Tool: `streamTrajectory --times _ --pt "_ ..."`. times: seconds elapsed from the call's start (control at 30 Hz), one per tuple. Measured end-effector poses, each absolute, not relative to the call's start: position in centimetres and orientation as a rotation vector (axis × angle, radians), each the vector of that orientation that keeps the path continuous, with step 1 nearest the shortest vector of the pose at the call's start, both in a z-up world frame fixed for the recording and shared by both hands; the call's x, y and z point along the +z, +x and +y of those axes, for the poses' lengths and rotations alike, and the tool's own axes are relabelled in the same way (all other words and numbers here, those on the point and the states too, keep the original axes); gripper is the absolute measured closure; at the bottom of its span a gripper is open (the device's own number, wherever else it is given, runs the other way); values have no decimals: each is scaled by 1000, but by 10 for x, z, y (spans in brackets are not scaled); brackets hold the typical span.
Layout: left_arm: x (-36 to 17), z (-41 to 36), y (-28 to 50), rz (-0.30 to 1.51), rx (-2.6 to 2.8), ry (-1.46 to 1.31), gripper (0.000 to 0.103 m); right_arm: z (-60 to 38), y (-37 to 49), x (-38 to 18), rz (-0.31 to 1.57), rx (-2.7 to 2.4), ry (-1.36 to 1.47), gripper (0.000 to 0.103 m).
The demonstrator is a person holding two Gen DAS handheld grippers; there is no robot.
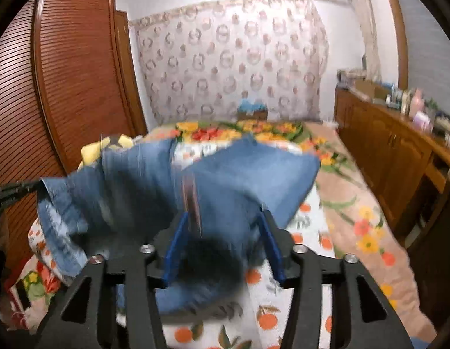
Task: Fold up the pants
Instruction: 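Lift the jeans with both tools and shake them out in the air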
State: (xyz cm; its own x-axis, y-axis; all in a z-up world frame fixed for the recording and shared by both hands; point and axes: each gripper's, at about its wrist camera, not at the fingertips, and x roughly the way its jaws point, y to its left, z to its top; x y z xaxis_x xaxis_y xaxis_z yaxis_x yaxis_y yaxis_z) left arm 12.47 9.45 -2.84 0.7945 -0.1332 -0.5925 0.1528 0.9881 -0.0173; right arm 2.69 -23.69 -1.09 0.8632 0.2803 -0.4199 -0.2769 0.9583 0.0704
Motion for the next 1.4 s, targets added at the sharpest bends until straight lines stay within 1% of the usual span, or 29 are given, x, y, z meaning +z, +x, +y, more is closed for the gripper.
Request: streamTrajectory --times 0.1,0.27,0.33,0.53,0.7,0.87,1.07,1.23,1.4 --pt "-29 93 126 631 -156 36 100 -208 26 -14 453 422 23 43" --pt "-27 90 125 632 -156 31 100 -166 35 -49 544 494 -40 42" --pt "-27 90 125 633 -155 34 100 -158 33 -57 550 498 -60 42" --pt "-31 91 124 633 -156 23 100 -135 12 -59 545 537 -74 42" --pt "-39 89 121 637 -161 17 100 -165 -3 -56 562 490 -139 42" --pt "-39 89 120 639 -165 15 100 -151 25 -70 584 405 -201 42" --pt "-39 89 120 640 -165 13 100 -136 43 -74 598 321 -282 40" --pt "-42 90 118 642 -164 12 100 -129 45 -79 628 347 -301 36" --pt "-45 94 116 640 -162 2 100 -141 54 -76 638 302 -268 36"
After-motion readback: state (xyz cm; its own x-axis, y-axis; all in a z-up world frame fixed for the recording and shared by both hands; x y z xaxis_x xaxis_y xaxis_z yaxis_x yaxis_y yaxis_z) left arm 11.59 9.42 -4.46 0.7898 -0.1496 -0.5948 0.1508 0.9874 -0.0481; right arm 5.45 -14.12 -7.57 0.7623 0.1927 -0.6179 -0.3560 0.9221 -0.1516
